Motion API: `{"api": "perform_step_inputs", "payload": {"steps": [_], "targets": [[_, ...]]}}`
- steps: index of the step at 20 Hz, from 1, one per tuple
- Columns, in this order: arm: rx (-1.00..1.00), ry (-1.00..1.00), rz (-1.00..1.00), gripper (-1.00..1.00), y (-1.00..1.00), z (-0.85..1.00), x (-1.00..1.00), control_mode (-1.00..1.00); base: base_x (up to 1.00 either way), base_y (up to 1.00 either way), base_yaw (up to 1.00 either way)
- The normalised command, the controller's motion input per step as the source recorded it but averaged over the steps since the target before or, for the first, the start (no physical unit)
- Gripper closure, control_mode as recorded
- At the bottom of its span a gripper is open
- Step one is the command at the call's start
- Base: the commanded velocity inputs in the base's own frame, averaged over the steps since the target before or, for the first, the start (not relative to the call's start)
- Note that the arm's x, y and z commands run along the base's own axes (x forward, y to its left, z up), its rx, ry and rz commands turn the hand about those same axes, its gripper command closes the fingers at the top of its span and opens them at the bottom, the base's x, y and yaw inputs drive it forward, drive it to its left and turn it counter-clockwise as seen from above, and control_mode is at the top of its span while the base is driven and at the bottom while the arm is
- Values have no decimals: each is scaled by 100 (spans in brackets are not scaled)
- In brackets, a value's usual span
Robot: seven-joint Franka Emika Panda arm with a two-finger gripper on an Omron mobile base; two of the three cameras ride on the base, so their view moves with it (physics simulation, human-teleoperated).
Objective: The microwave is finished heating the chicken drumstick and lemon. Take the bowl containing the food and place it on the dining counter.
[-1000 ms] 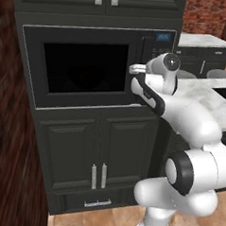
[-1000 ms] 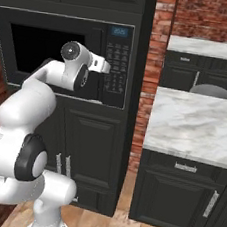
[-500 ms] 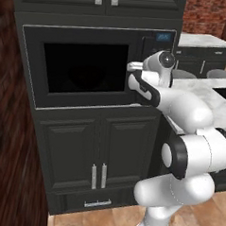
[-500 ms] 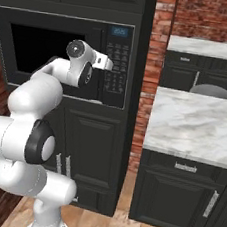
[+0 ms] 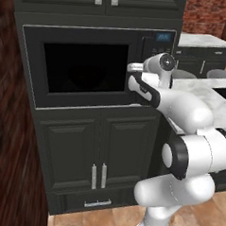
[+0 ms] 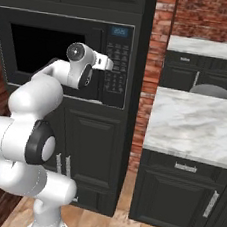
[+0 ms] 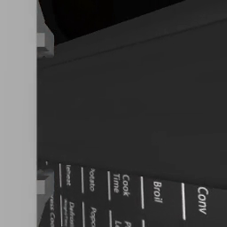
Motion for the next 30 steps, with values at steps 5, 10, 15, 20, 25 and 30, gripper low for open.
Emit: {"api": "perform_step_inputs", "payload": {"steps": [5, 10, 15, 20, 25, 30], "targets": [[0, -1, 0, -100, -4, 0, 24, -100, 0, 0, 0], [0, -1, 0, 100, -2, 0, 8, -100, 0, 0, 0], [0, 0, 0, 100, 0, 0, 0, -100, 0, 0, 0], [0, 0, 0, 100, 0, 0, 0, -100, 0, 0, 0], [0, 0, 0, 100, 0, 0, -6, -100, 0, 0, 0], [0, 0, 0, 100, 0, 0, -26, -100, 0, 0, 0]]}}
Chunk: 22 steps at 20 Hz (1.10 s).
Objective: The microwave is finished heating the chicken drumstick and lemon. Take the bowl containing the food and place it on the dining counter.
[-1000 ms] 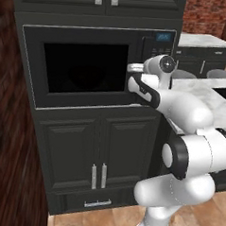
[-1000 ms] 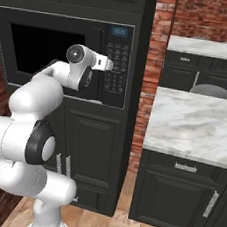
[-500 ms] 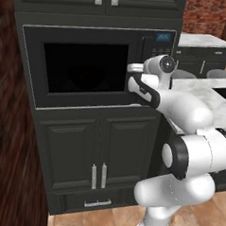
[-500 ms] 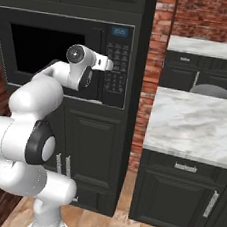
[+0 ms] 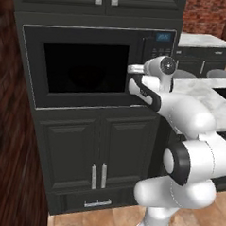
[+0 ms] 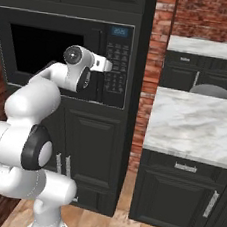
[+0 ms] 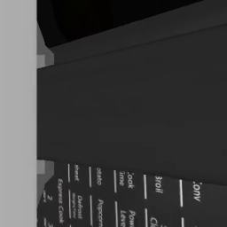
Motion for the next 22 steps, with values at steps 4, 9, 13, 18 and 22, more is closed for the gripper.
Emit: {"api": "perform_step_inputs", "payload": {"steps": [4, 9, 13, 18, 22], "targets": [[0, 0, 0, 100, 0, 8, -46, -100, 0, 0, 0], [0, -1, 0, 100, 0, 22, -64, -100, 0, 0, 0], [0, -5, -6, 100, 14, 30, -81, -100, 0, 0, 0], [0, -5, -11, 100, 24, 32, -98, -100, 0, 0, 0], [0, -10, -4, 100, 18, 36, -100, -100, 0, 0, 0]]}}
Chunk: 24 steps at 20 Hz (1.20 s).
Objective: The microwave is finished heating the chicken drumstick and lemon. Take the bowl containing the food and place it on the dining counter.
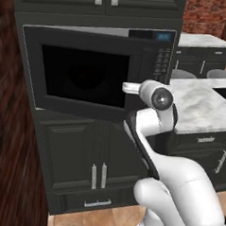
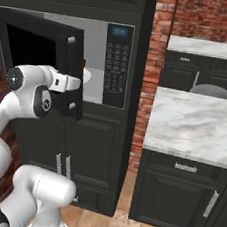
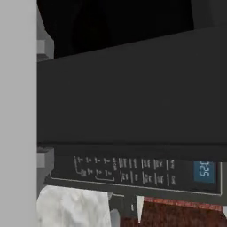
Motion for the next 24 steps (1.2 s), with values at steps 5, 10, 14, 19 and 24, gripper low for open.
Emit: {"api": "perform_step_inputs", "payload": {"steps": [5, 10, 14, 19, 24], "targets": [[0, -12, -7, 100, 39, 41, -100, -100, 0, 0, 0], [0, -10, -8, 100, 52, 55, -100, -100, 0, 0, 0], [0, -3, -9, 100, 67, 59, -100, -100, 0, 0, 0], [0, -2, -10, -100, 81, 48, -98, -100, 0, 0, 0], [0, -2, -1, -100, 44, 4, -61, -100, 0, 0, 0]]}}
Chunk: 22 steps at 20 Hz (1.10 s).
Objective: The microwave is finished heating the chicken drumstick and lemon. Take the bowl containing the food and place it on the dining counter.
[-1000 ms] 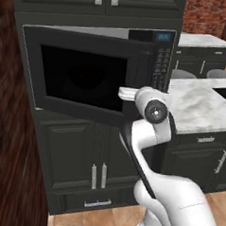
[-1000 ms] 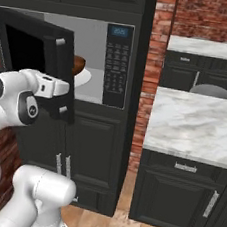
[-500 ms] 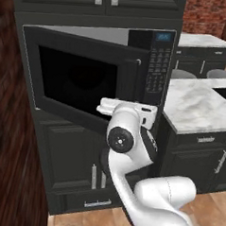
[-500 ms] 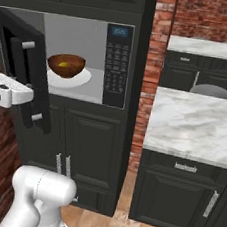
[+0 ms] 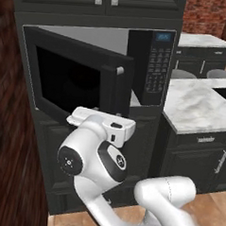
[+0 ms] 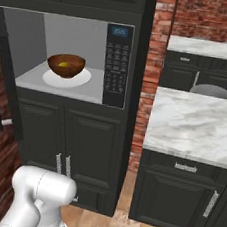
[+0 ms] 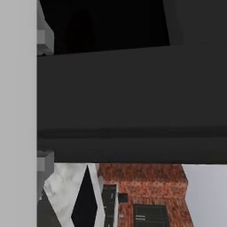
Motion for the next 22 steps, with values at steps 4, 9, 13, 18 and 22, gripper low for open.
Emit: {"api": "perform_step_inputs", "payload": {"steps": [4, 9, 13, 18, 22], "targets": [[0, -1, 9, -100, 18, 0, -64, -100, 0, 0, 0], [-5, -2, 8, -100, 1, -4, -100, -100, 0, 0, 0], [-6, -4, 4, -100, 5, 0, -93, -100, 0, 0, 0], [0, -9, 0, -100, 48, 0, -9, -100, 0, 0, 0], [-4, -3, 0, -100, 4, -1, -85, -100, 0, 0, 0]]}}
